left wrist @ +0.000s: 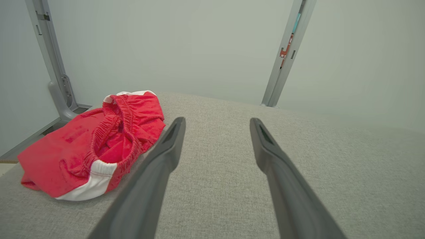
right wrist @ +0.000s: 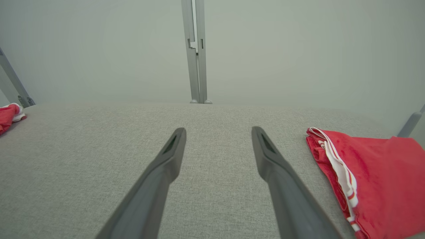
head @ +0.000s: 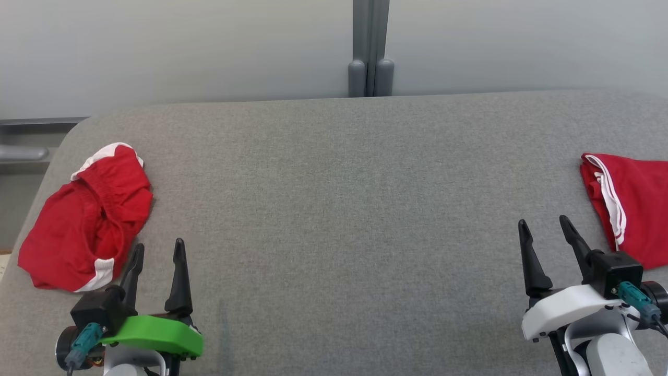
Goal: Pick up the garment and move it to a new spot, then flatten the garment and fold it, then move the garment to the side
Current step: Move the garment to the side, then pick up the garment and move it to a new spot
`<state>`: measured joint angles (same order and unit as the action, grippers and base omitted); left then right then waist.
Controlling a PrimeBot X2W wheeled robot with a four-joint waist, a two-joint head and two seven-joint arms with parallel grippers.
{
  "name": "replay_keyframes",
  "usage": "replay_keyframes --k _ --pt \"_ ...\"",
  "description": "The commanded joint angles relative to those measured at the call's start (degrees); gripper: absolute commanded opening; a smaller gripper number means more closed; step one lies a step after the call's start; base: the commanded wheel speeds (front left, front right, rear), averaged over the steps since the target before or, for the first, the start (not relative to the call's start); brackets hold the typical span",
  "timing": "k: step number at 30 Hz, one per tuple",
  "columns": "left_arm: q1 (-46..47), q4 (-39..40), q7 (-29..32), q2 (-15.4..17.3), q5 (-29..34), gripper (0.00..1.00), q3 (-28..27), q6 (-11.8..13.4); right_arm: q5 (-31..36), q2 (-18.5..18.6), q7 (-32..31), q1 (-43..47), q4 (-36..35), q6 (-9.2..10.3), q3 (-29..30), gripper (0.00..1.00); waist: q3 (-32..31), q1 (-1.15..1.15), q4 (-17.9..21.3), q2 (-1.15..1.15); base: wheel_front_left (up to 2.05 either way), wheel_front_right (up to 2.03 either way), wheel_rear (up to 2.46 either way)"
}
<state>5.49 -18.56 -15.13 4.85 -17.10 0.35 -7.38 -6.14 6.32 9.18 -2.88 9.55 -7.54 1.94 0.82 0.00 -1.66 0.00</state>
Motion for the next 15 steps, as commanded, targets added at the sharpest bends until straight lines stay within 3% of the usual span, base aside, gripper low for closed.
replay_keyframes --k 1,15 --pt "1.21 -0.16 0.02 0.35 -0.27 1.00 0.28 -0.16 -0.19 -0.07 0.01 0.52 0.26 0.11 -0.20 1.00 -0.08 0.00 0.15 0.00 0.00 0.00 0.00" --pt "2.07 -0.71 0.02 0.55 -0.40 1.00 1.32 -0.16 0.66 -0.41 0.72 1.29 0.40 0.11 0.01 1.00 -0.28 0.00 -0.43 0.00 0.00 0.00 0.00"
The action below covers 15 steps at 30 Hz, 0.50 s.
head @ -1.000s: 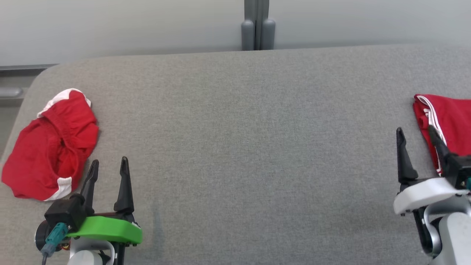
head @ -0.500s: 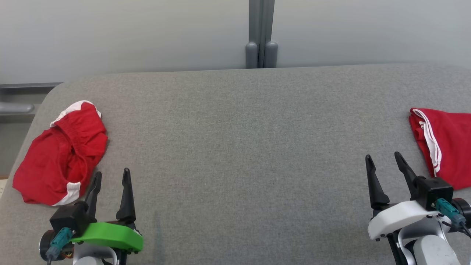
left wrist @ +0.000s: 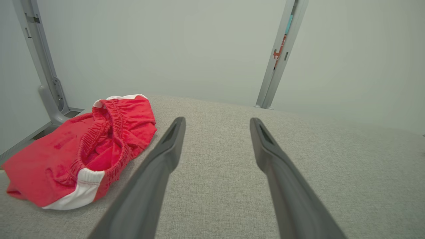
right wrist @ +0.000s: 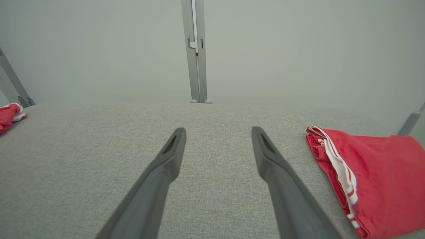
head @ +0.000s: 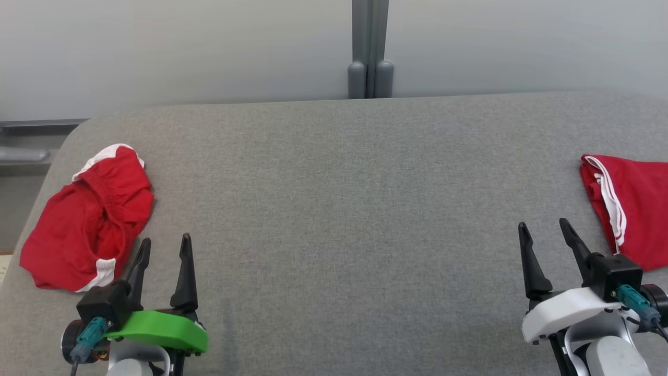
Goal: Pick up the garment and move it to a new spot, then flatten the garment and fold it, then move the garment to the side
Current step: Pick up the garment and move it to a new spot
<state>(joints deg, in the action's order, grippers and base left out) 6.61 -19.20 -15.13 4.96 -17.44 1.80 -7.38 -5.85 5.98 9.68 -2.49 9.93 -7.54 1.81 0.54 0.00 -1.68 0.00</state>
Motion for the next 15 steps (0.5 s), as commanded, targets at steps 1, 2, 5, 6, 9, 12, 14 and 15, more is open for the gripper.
replay_keyframes --k 1,2,5,6,9,12,14,15 --pt "0.86 -0.01 0.02 0.40 -0.12 1.00 -0.01 -0.16 0.32 -0.16 0.23 1.01 0.12 0.11 0.15 1.00 -0.02 0.00 -0.87 0.00 0.00 0.00 0.00" --pt "0.76 0.08 0.02 0.37 -0.10 1.00 -0.05 -0.16 0.28 -0.21 0.13 1.06 0.23 0.11 0.02 1.00 -0.04 0.00 -1.28 0.00 0.00 0.00 0.00" --pt "0.69 0.08 0.02 0.46 0.10 1.00 -0.11 -0.16 0.00 -0.35 0.20 1.11 0.32 0.11 -0.18 1.00 -0.01 0.00 -3.26 0.00 0.00 0.00 0.00" --pt "0.71 0.03 0.02 0.46 0.18 1.00 0.04 -0.16 -0.03 -0.36 0.25 1.22 0.37 0.11 -0.13 1.00 0.02 0.00 -4.03 0.00 0.00 0.00 0.00" --pt "0.71 -0.18 0.02 0.45 0.40 1.00 0.07 -0.16 -0.21 -0.65 0.31 1.24 0.42 0.11 -0.47 1.00 0.13 0.00 -6.97 0.00 0.00 0.00 0.00" --pt "0.49 -0.26 0.02 0.37 0.50 1.00 -0.05 -0.16 -0.20 -0.68 0.30 1.07 0.50 0.11 -0.95 1.00 0.13 0.00 -10.10 0.00 0.00 0.00 0.00" --pt "0.28 -0.32 0.02 0.36 0.51 1.00 -0.20 -0.16 -0.09 -0.78 0.11 0.89 0.41 0.11 -1.23 1.00 0.20 0.00 -12.08 0.00 0.00 0.00 0.00" --pt "0.15 -0.37 0.03 0.42 0.51 1.00 -0.39 -0.16 -0.05 -0.77 0.00 0.77 0.45 0.11 -1.58 1.00 0.22 0.00 -12.82 0.00 0.00 0.00 0.00"
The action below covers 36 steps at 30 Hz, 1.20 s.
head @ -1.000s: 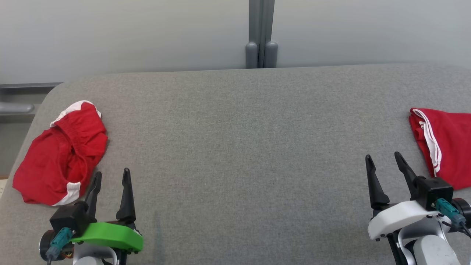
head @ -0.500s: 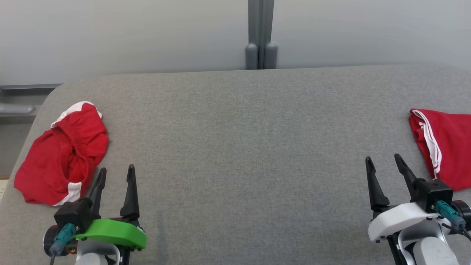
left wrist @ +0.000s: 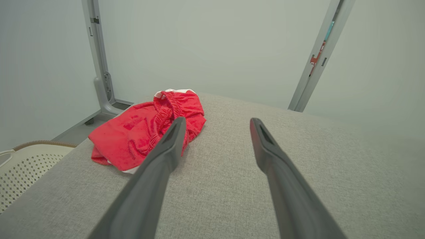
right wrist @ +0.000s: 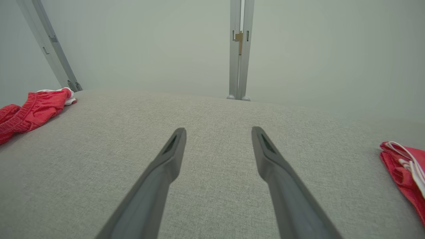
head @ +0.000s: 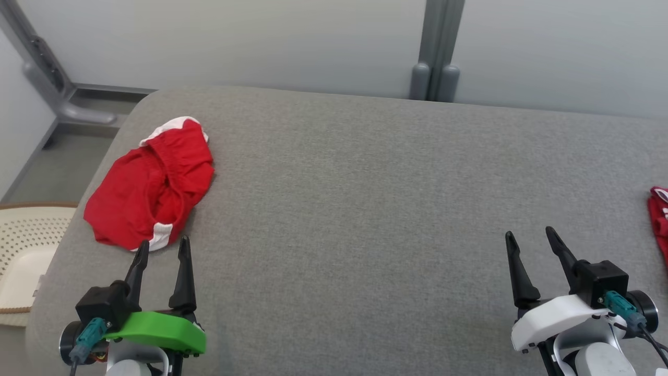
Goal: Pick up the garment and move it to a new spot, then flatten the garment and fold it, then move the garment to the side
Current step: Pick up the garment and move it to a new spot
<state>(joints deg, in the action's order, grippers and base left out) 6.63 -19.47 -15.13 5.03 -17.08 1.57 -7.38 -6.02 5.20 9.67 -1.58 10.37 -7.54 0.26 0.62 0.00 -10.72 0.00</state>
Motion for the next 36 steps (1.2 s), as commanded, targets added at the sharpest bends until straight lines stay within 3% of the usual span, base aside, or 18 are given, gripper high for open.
replay_keyframes --k 1,14,28,36 --pt "0.02 -0.15 0.02 0.31 0.03 1.00 -0.23 -0.16 0.13 0.05 -0.06 -0.25 0.03 0.11 -0.11 1.00 0.16 0.00 -4.84 0.00 0.00 0.00 0.00" --pt "-1.20 -0.22 0.02 0.09 0.48 1.00 -0.85 -0.16 -0.54 0.25 0.39 -1.08 0.71 0.11 -2.24 1.00 -0.18 0.00 -12.12 0.00 0.00 0.00 0.00" --pt "-0.12 -0.97 0.02 -0.63 -0.19 1.00 -1.04 -0.16 -0.91 1.35 0.17 -1.47 0.23 0.11 -3.05 1.00 0.94 0.00 -12.60 0.00 0.00 0.00 0.00" --pt "7.64 -8.89 1.40 0.31 -2.58 1.00 -0.32 -0.16 -0.89 2.57 -1.35 -3.07 -1.50 0.11 -4.52 1.00 4.22 0.00 -11.46 0.00 0.00 0.00 0.00"
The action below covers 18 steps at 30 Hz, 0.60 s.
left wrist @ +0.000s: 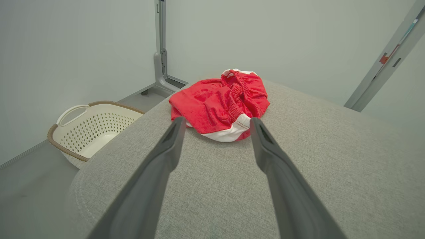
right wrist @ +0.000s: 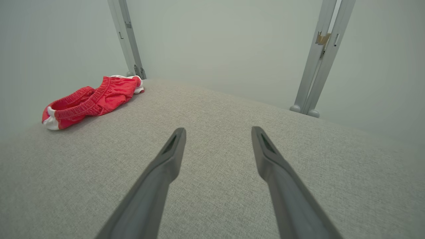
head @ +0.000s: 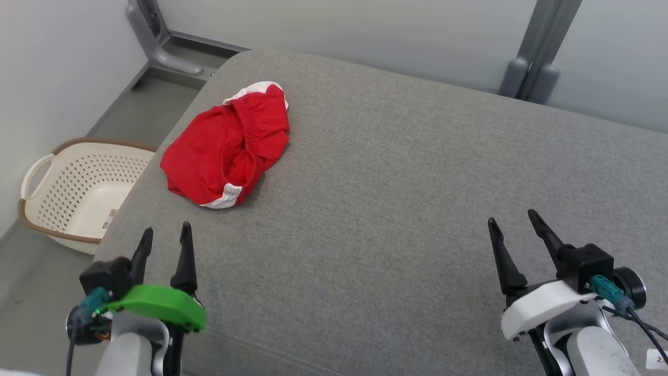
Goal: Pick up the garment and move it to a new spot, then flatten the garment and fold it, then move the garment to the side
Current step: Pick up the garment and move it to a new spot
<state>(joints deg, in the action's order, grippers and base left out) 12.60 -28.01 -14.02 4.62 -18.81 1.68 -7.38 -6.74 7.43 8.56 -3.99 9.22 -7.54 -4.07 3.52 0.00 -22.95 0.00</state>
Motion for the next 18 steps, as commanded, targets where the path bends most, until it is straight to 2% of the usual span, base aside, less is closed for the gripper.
replay_keyframes --k 1,10,14,18 --pt "3.05 -2.07 1.69 0.60 -2.00 1.00 -0.61 -0.16 -0.36 0.62 -0.36 -1.02 -0.67 0.11 -0.62 1.00 1.94 0.00 1.11 0.00 0.00 0.00 0.00" --pt "19.90 -15.45 11.38 5.10 -7.97 1.00 -2.63 -0.12 0.11 5.03 -4.08 -5.01 -5.76 0.11 -2.86 1.00 11.51 0.00 6.52 0.00 0.00 0.00 0.00" --pt "26.64 -20.65 16.03 6.54 -10.21 1.00 -4.46 0.99 0.39 7.36 -6.06 -7.16 -9.08 0.11 -3.56 1.00 16.91 0.00 8.90 0.00 0.00 0.00 0.00" --pt "31.76 -24.01 16.59 7.86 -12.07 1.00 -6.37 1.87 0.58 8.98 -7.73 -9.37 -12.83 0.11 -4.77 1.00 21.97 0.00 11.26 0.00 0.00 0.00 0.00"
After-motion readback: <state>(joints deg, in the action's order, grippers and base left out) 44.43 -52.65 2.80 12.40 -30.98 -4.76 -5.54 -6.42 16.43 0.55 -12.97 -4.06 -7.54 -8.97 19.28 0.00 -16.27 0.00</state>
